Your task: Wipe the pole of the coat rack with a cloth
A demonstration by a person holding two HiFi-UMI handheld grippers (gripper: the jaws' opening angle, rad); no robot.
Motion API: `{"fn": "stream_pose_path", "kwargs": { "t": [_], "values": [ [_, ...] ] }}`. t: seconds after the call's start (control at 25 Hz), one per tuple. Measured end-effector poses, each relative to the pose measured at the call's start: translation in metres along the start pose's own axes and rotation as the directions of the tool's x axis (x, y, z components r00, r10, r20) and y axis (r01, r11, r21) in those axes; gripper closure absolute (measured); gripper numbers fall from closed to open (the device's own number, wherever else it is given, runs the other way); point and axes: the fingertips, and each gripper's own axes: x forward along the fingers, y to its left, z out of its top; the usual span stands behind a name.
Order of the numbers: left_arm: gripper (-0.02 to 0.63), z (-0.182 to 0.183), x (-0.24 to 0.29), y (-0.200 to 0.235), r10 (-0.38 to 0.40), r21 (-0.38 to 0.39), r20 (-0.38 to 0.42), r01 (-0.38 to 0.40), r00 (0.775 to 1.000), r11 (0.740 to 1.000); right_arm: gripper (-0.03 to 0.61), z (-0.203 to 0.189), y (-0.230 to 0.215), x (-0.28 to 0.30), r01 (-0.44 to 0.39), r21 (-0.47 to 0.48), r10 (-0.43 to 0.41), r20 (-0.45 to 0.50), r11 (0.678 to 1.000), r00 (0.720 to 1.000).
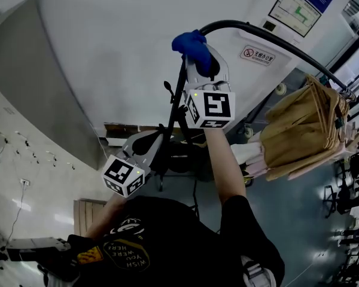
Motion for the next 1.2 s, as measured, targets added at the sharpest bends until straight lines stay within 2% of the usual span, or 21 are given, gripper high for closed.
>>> {"fn": "stream_pose_path", "kwargs": {
  "t": [0.08,0.16,0.24,0.32,0.4,0.44,0.52,0.68,0.76,0.84,0.92,1.0,1.12,1.2],
  "values": [
    [0.612,0.013,0.006,0.003,-0.006,0.035,0.021,0.005,1.0,0.999,0.489,0.034,-0.028,0.009,0.053,0.009,-0.054,0.05,0.999,0.997],
    [0.612,0.033,0.012,0.006,-0.006,0.078,0.056,0.002,0.998,0.997,0.489,0.057,-0.068,0.003,0.162,0.038,-0.164,0.071,0.986,0.984],
    [0.612,0.051,0.014,0.009,-0.004,0.107,0.089,-0.006,0.996,0.994,0.489,0.067,-0.12,-0.014,0.308,0.097,-0.315,0.072,0.946,0.946],
    [0.612,0.063,0.016,0.013,0.003,0.118,0.109,-0.016,0.994,0.993,0.489,0.066,-0.169,-0.035,0.433,0.17,-0.448,0.062,0.885,0.892],
    [0.612,0.068,0.016,0.014,0.009,0.121,0.118,-0.023,0.993,0.992,0.489,0.062,-0.197,-0.051,0.496,0.216,-0.519,0.061,0.841,0.853],
    [0.612,0.069,0.016,0.014,0.009,0.12,0.12,-0.024,0.993,0.993,0.49,0.06,-0.2,-0.054,0.503,0.225,-0.528,0.065,0.835,0.847],
    [0.612,0.067,0.017,0.01,0.004,0.114,0.116,-0.018,0.993,0.993,0.495,0.06,-0.185,-0.047,0.472,0.211,-0.497,0.084,0.856,0.864],
    [0.612,0.058,0.021,0.001,-0.006,0.107,0.093,-0.004,0.996,0.994,0.494,0.055,-0.105,-0.009,0.279,0.071,-0.286,0.122,0.958,0.951],
    [0.612,0.054,0.02,-0.001,-0.004,0.102,0.087,-0.005,0.996,0.995,0.494,0.029,-0.064,-0.001,0.203,0.023,-0.204,0.085,0.979,0.975],
    [0.612,0.051,0.017,-0.001,0.006,0.092,0.083,-0.014,0.996,0.996,0.498,-0.014,-0.033,-0.008,0.179,0.032,-0.18,0.026,0.983,0.983],
    [0.612,0.045,0.013,0.0,0.018,0.081,0.076,-0.024,0.997,0.996,0.511,-0.069,-0.013,-0.03,0.183,0.07,-0.179,-0.055,0.981,0.982],
    [0.612,0.04,0.01,0.003,0.028,0.072,0.066,-0.033,0.997,0.997,0.509,-0.131,0.005,-0.057,0.166,0.094,-0.146,-0.188,0.982,0.971],
    [0.612,0.031,0.006,0.008,0.043,0.056,0.049,-0.045,0.998,0.997,0.504,-0.218,0.034,-0.096,0.106,0.107,-0.056,-0.392,0.989,0.918],
    [0.612,0.027,0.005,0.01,0.046,0.045,0.041,-0.048,0.998,0.998,0.5,-0.25,0.048,-0.112,0.084,0.114,-0.021,-0.467,0.99,0.884]
  ]
}}
